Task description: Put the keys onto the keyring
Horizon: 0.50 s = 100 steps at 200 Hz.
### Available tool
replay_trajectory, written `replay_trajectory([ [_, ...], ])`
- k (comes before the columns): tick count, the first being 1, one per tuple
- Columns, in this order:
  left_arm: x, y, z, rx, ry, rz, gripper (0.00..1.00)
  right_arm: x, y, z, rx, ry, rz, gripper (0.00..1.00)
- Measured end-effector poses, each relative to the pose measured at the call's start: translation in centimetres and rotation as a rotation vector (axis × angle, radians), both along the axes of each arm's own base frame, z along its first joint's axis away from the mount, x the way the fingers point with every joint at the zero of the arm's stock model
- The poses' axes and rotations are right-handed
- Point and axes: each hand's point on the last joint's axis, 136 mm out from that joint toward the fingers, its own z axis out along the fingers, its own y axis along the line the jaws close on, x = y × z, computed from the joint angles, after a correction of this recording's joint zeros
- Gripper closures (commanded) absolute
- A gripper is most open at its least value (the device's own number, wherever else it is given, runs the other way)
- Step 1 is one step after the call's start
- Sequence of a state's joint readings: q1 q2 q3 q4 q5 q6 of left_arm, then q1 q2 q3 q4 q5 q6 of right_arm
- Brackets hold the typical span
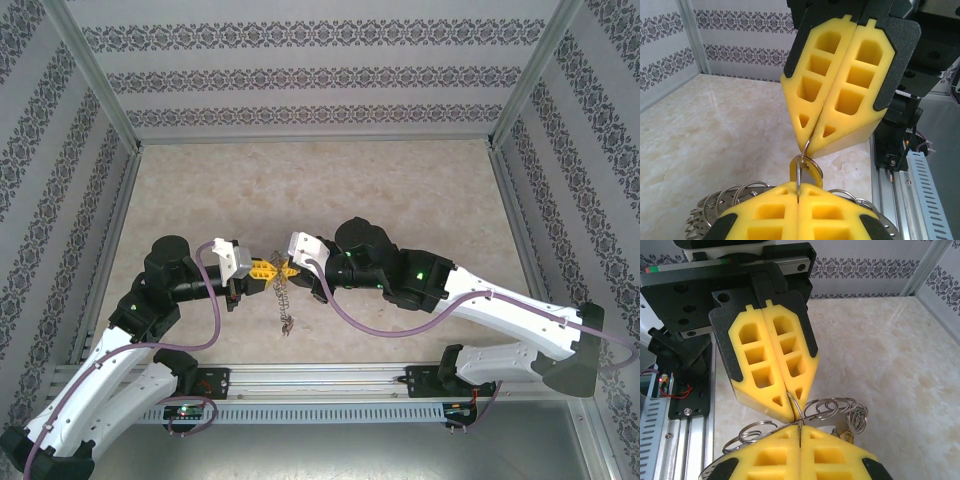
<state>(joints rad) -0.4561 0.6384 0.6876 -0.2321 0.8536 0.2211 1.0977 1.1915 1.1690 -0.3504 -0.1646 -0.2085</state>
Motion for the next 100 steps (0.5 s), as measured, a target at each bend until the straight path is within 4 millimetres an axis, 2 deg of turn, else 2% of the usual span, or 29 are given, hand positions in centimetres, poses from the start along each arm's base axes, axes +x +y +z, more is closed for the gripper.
replay_trajectory([
  [100, -0.01, -0.03, 0.15, -0.004, -0.006, -0.003, 1.0, 0.02, -0.13, 0.17, 0.013, -0.008, -0.004, 1.0],
])
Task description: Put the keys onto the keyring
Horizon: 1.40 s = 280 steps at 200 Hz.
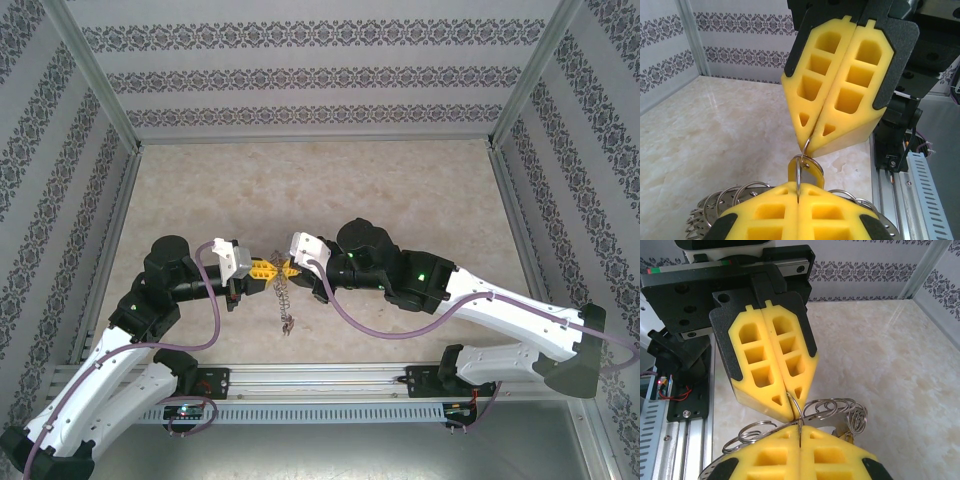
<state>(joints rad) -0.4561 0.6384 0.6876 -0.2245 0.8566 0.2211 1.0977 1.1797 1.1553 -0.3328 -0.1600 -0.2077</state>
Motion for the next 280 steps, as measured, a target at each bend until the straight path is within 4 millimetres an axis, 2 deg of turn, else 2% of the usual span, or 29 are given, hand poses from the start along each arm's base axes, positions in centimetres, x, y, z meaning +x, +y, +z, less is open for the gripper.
replay_trajectory([
  [79, 0.0, 0.1, 0.2, -0.002, -0.007, 0.004, 1.0, 0.3, 0.1, -0.2, -0.004, 0.007, -0.012, 1.0],
  [280, 0.3, 0.6, 0.4, -0.002, -0.032, 0.05, 1.0, 1.2, 0.6, -0.8, -0.035, 0.156, -0.036, 1.0],
])
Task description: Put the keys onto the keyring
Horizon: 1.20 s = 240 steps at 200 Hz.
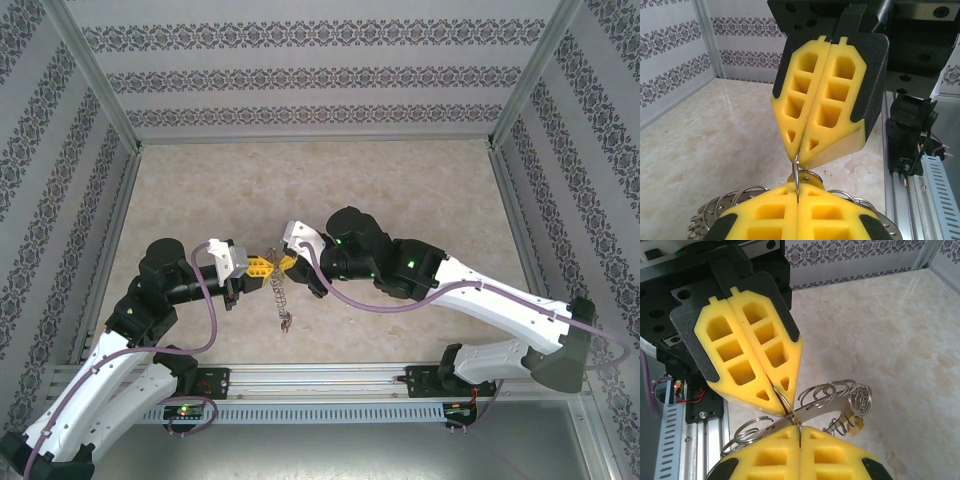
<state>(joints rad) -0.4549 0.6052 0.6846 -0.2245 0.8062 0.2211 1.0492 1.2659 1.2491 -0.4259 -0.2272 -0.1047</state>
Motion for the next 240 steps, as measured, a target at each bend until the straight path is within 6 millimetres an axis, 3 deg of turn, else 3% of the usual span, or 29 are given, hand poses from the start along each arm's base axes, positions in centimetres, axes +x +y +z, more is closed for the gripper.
replay_trajectory([
  [65, -0.2, 0.3, 0.5, -0.009, -0.023, 0.012, 1.0, -0.3, 0.2, 0.2, 0.009, 0.039, 0.014, 1.0],
  [113, -0.6, 0.4, 1.0, -0.021, -0.043, 0.004, 1.0, 0.0, -0.2, -0.2, -0.007, 0.049, 0.001, 0.69],
  [141, -0.9, 0.5, 1.5, -0.032, -0.063, -0.001, 1.0, 0.4, -0.9, -0.1, -0.009, 0.025, -0.026, 0.58],
  [167, -1.2, 0.4, 1.9, -0.051, -0.064, -0.018, 1.0, -1.0, -1.8, 1.5, 0.032, -0.05, 0.011, 0.56],
  [208, -1.7, 0.1, 2.8, -0.088, -0.062, -0.045, 1.0, -3.8, -1.2, 5.3, 0.167, -0.212, 0.136, 0.53],
  [240, -1.9, 0.0, 3.4, -0.11, -0.064, -0.062, 1.0, -3.2, 0.2, 4.6, 0.156, -0.243, 0.157, 0.56],
])
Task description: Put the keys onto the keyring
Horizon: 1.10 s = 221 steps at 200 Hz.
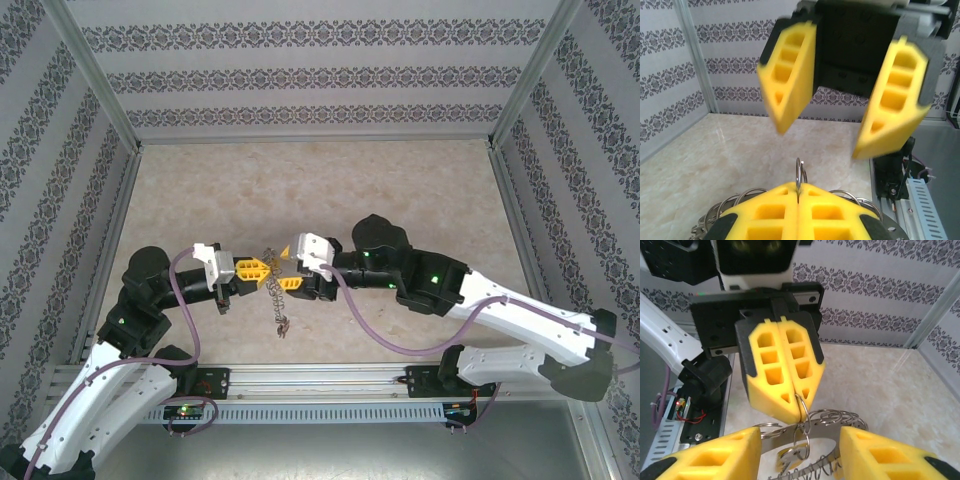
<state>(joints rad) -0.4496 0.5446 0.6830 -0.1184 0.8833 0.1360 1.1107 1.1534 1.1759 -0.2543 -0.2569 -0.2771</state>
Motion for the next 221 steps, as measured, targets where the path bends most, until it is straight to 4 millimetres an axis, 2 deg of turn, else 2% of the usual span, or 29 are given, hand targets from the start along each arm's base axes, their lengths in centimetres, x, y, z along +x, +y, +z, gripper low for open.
replay_trajectory([
  [20, -0.2, 0.0, 0.1, -0.007, 0.005, -0.005, 1.0, 0.4, 0.7, -1.1, -0.025, 0.001, 0.002, 0.56],
  [44, -0.3, 0.0, 0.3, -0.012, 0.003, -0.008, 1.0, 0.6, 0.9, -0.9, -0.015, -0.005, 0.001, 0.61],
  [83, -0.4, 0.0, 0.5, -0.019, 0.002, -0.014, 1.0, 0.5, 1.0, -0.6, -0.003, -0.01, 0.014, 0.81],
  [109, -0.3, 0.0, 0.5, -0.02, -0.001, -0.008, 1.0, 0.4, 1.0, -0.7, -0.003, -0.003, 0.024, 1.0],
  [138, 0.0, 0.1, 0.4, -0.011, -0.004, 0.004, 1.0, 0.5, 1.0, -0.7, -0.026, -0.008, 0.022, 1.0],
  [176, 1.2, 0.5, 0.1, 0.094, -0.007, 0.067, 0.81, 1.7, 1.1, -0.9, -0.139, -0.05, -0.009, 1.0],
  [221, 2.2, 1.0, -0.3, 0.214, -0.021, 0.111, 0.79, 3.2, 0.6, -2.0, -0.313, -0.107, -0.037, 1.0],
])
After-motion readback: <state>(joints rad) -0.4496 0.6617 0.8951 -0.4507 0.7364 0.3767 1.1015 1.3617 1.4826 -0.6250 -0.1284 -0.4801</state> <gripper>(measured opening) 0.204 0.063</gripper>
